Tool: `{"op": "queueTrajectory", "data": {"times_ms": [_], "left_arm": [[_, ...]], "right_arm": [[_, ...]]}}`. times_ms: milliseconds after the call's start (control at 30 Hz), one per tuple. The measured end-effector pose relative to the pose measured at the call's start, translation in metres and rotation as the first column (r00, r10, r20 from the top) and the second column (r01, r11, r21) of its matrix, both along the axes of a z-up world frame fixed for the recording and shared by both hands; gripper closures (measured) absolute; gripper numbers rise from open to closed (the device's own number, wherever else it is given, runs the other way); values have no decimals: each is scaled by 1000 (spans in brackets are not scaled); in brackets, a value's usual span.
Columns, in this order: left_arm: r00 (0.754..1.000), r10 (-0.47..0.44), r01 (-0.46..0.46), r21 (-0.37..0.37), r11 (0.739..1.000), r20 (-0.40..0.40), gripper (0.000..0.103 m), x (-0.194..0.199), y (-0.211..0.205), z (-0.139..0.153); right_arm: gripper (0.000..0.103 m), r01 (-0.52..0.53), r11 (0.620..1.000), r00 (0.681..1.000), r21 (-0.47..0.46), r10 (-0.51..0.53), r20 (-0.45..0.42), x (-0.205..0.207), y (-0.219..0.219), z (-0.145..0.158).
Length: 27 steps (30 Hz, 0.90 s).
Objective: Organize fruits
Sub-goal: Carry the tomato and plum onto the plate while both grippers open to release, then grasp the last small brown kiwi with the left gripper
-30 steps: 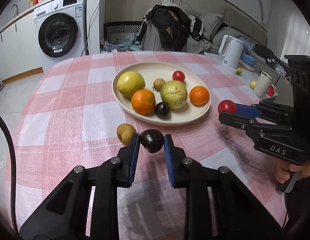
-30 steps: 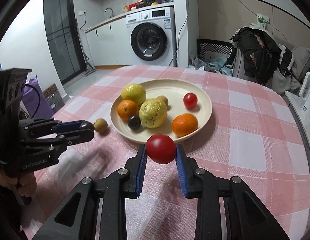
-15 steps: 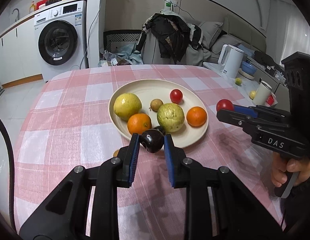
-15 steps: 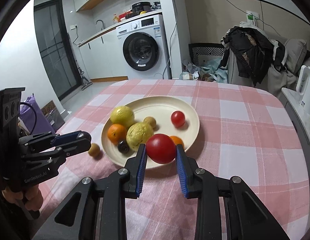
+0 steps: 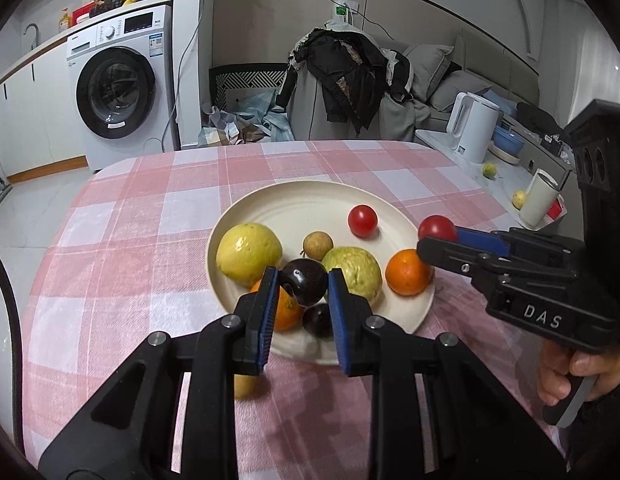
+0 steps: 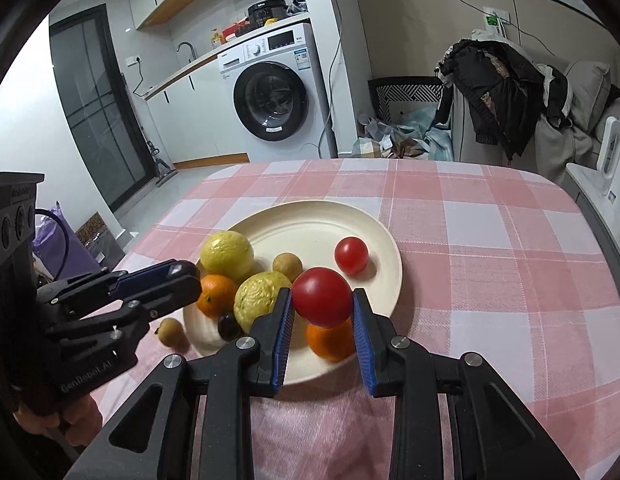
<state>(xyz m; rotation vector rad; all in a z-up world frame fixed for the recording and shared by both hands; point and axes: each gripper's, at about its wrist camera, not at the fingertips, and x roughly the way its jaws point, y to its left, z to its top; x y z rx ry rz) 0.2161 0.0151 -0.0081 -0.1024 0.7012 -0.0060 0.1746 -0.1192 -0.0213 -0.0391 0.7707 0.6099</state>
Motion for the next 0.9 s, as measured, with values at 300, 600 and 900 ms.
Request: {"op": "queueTrajectory", "data": {"times_ms": [300,600,900], "left_arm": [[1000,13,-13,5,1000,-25,81,25,4,-17],[999,10,-10,6,1000,-32,81,29,6,-24],[999,34,-35,49,998,9,21,-5,12,-8]], "right_arm": [[73,19,999,1000,-27,-20,-24,18,10,-13],[63,16,999,999,-33,-18,-48,20,13,-18],[14,50,999,999,-5,-50,-4,2,-14,-3]]}}
